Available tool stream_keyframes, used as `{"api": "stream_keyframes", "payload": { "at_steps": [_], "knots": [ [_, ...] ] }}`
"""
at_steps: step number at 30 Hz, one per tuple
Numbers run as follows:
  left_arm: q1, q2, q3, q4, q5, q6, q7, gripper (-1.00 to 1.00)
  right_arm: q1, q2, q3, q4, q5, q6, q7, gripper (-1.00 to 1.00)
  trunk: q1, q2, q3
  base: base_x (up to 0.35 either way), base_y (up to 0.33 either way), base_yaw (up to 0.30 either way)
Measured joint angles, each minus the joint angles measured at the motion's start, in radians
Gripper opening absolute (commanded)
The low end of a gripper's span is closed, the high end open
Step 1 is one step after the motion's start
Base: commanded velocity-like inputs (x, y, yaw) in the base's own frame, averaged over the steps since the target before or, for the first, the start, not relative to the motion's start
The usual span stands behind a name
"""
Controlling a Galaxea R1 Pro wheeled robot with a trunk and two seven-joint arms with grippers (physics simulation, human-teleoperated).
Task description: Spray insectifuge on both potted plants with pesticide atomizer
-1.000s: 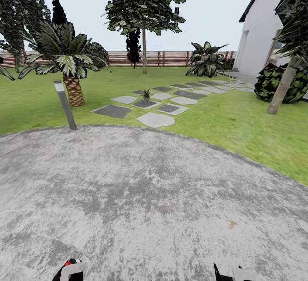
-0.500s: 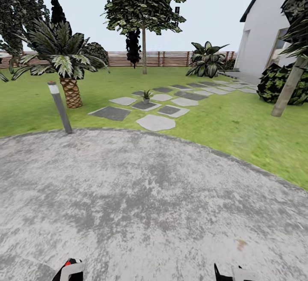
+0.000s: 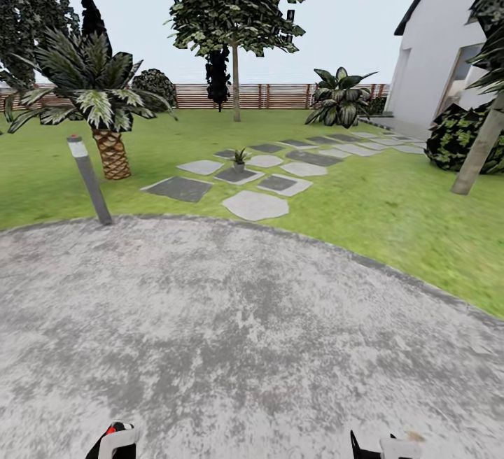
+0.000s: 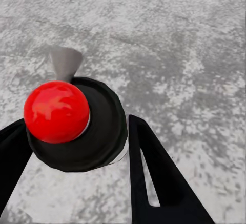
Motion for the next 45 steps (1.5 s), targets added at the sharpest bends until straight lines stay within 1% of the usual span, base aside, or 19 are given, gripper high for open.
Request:
{"api": "stream_keyframes", "payload": {
  "at_steps": [45],
  "knots": [
    [0.000,0.000,0.000,0.000,0.000,0.000,0.000,-1.00,0.000,0.001,0.000,0.000,0.000,0.000,0.000,1.00,0.000,0.000,0.000,0.339,0.000,0.000]
  ]
}}
